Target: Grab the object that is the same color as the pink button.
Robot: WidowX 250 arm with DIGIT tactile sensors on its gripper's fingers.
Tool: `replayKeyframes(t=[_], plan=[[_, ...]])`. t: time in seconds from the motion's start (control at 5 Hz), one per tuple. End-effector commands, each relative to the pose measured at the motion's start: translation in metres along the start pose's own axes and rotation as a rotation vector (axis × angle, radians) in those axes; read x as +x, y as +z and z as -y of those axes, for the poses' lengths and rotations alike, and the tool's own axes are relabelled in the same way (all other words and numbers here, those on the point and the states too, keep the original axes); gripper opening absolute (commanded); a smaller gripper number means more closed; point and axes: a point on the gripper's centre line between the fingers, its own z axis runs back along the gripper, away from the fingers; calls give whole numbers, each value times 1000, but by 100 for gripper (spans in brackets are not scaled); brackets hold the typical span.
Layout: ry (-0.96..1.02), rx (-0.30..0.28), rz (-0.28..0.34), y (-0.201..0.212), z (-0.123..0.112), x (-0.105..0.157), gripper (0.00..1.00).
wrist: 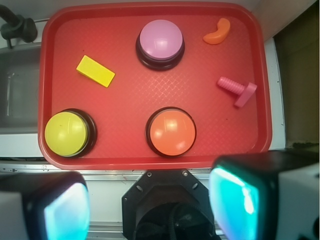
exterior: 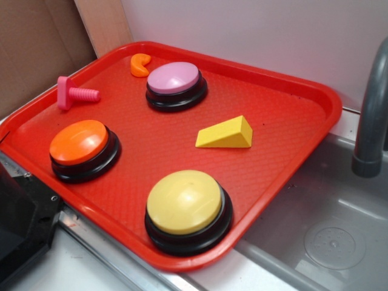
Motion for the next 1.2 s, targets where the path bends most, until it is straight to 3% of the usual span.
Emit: replayKeyframes(t=[0.0, 0.2, 0.4, 0.6, 0.8, 1.0], plan=[[0, 0, 0, 0, 0, 0, 100], [101, 17, 38, -23, -28, 7, 100], [148, 35, 39, -53, -55, 12, 100], [244, 117, 64, -91, -97, 23, 100], [287, 152, 70, -129, -128, 30, 100], [317, 171, 99, -150, -142, 36, 100]])
